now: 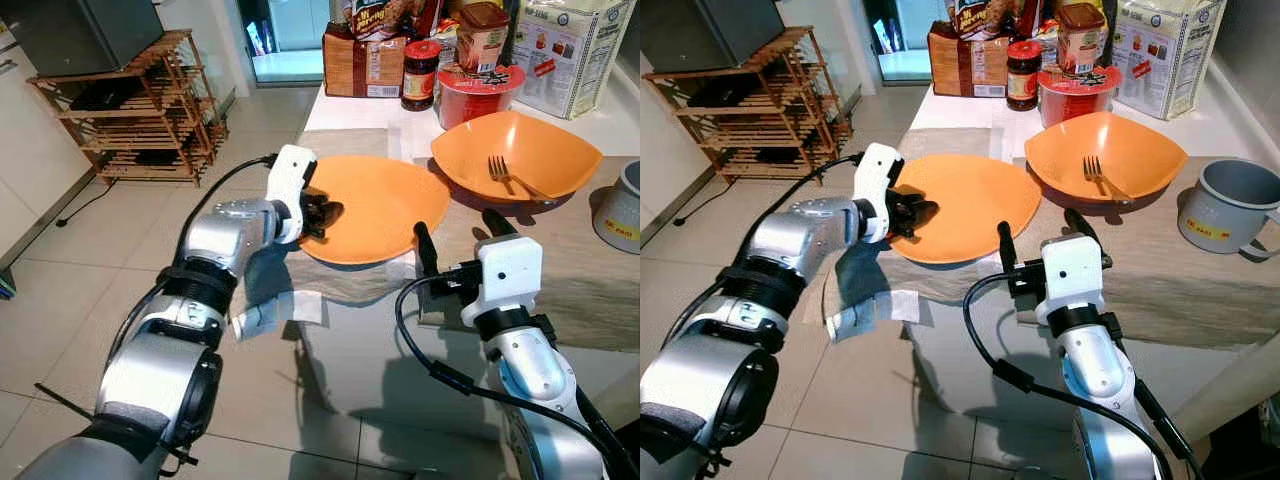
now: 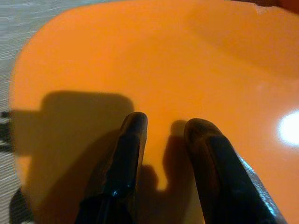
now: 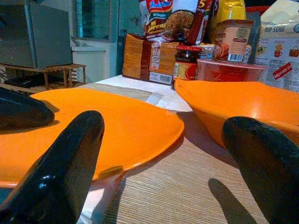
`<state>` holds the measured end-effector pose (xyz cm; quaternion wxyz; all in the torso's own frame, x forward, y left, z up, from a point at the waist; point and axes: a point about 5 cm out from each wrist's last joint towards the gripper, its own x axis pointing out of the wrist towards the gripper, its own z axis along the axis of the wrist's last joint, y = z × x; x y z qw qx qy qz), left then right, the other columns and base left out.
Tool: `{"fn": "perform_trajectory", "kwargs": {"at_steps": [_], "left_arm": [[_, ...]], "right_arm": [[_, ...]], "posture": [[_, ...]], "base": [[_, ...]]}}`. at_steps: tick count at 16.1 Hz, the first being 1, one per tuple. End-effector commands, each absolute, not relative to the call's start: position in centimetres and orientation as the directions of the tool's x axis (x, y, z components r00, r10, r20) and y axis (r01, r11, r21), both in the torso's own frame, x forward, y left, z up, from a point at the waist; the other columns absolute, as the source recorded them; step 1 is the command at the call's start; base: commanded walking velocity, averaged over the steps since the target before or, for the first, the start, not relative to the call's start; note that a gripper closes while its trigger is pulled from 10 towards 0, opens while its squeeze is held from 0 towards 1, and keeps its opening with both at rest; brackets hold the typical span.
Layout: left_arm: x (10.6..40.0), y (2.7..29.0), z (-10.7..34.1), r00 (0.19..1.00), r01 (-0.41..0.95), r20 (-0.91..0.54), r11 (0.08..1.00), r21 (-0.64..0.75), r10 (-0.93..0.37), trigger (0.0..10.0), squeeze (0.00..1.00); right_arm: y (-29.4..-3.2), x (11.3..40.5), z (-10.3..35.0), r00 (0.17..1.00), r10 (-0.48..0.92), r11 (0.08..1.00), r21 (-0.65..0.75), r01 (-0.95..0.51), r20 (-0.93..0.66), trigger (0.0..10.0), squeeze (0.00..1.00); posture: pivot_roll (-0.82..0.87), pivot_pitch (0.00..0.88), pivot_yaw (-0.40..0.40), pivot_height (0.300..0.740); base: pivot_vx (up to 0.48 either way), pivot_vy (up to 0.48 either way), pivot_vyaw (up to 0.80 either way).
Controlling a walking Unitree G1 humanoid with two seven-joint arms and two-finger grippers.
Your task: Setting the table
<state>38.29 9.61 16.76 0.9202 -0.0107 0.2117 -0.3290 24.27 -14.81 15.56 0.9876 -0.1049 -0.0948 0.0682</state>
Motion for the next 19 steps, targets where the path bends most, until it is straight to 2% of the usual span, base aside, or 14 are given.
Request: {"fn": "perform_trajectory", "kwargs": {"at_steps": [1, 7, 10, 12, 15, 19], "left_arm": [[38.3, 10.6, 16.8, 0.705, 0.585, -0.397, 0.798, -0.144, -0.588, 10.0, 0.00], [37.8, 12.1, 17.2, 0.720, 0.562, -0.390, 0.812, -0.160, -0.574, 10.0, 0.00], [38.2, 11.2, 21.2, 0.780, 0.575, -0.170, 0.798, -0.182, -0.602, 10.0, 0.00], [38.2, 11.8, 22.2, 0.816, 0.563, -0.078, 0.818, -0.122, -0.573, 10.0, 0.00], [38.1, 13.7, 19.4, 0.862, 0.490, -0.126, 0.871, -0.045, -0.491, 10.0, 0.00], [37.5, 14.6, 18.1, 0.870, 0.466, -0.143, 0.882, -0.077, -0.472, 10.0, 0.00]], "right_arm": [[-14.5, 24.2, 15.5, 0.972, 0.166, 0.968, -0.215, -0.129, 0.164, 10.0, 0.00], [-14.5, 24.3, 15.3, 0.973, 0.174, 0.967, -0.212, -0.140, 0.150, 10.0, 0.00], [-14.6, 24.3, 15.3, 0.974, 0.174, 0.967, -0.212, -0.141, 0.148, 10.0, 0.00], [-14.6, 24.3, 15.2, 0.974, 0.173, 0.967, -0.211, -0.140, 0.147, 10.0, 0.00], [-14.6, 24.4, 15.1, 0.974, 0.177, 0.966, -0.212, -0.145, 0.143, 10.0, 0.00], [-14.6, 24.4, 15.0, 0.976, 0.169, 0.971, -0.192, -0.141, 0.138, 10.0, 0.00]], "posture": [[-0.18, 0.010, 0.150, 0.735], [-0.16, 0.019, 0.140, 0.735], [-0.16, 0.022, 0.136, 0.735], [-0.16, 0.018, 0.135, 0.735], [-0.16, 0.014, 0.132, 0.735], [-0.16, 0.014, 0.134, 0.735]], "base": [[0.000, 0.000, 0.00], [0.000, 0.000, 0.00], [0.000, 0.000, 0.00], [0.000, 0.000, 0.00], [0.000, 0.000, 0.00], [0.000, 0.000, 0.00]]}}
